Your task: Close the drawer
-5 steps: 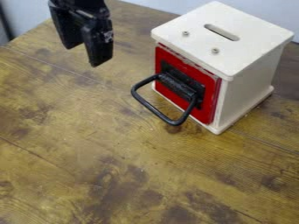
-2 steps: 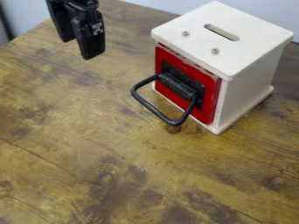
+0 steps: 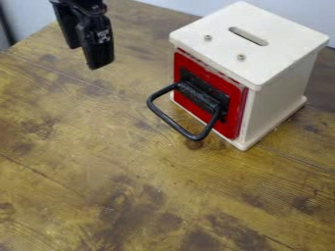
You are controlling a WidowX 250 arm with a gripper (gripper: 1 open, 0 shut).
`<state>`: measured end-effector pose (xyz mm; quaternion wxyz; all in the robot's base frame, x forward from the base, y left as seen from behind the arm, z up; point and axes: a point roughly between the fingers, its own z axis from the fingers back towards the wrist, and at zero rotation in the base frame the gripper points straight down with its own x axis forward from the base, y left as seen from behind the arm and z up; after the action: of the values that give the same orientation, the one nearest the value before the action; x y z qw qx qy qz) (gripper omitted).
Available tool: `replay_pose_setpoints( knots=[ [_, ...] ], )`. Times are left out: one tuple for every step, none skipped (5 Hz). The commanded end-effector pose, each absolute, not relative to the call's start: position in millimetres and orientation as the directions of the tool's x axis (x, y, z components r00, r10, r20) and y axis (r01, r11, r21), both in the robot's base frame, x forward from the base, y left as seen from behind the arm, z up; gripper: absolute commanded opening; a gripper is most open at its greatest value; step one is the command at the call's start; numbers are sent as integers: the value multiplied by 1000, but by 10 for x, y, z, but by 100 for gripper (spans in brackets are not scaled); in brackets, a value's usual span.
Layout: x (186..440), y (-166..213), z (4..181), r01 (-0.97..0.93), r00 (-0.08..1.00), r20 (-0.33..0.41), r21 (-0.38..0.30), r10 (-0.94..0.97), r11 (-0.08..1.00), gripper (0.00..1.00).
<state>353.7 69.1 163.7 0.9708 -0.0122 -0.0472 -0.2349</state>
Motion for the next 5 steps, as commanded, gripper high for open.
replay_pose_setpoints(
  knots=[
    [3513, 747, 1866, 407, 899, 156, 43, -408, 913, 100],
    [3540, 716, 1848, 372, 914, 156, 44, -374, 927, 100],
    [3563, 679, 1835, 338, 927, 157, 40, -340, 940, 100],
    [3638, 639, 1791, 355, 921, 156, 34, -356, 934, 100],
    [3677, 607, 1809, 342, 925, 163, 40, -344, 939, 100]
  ],
)
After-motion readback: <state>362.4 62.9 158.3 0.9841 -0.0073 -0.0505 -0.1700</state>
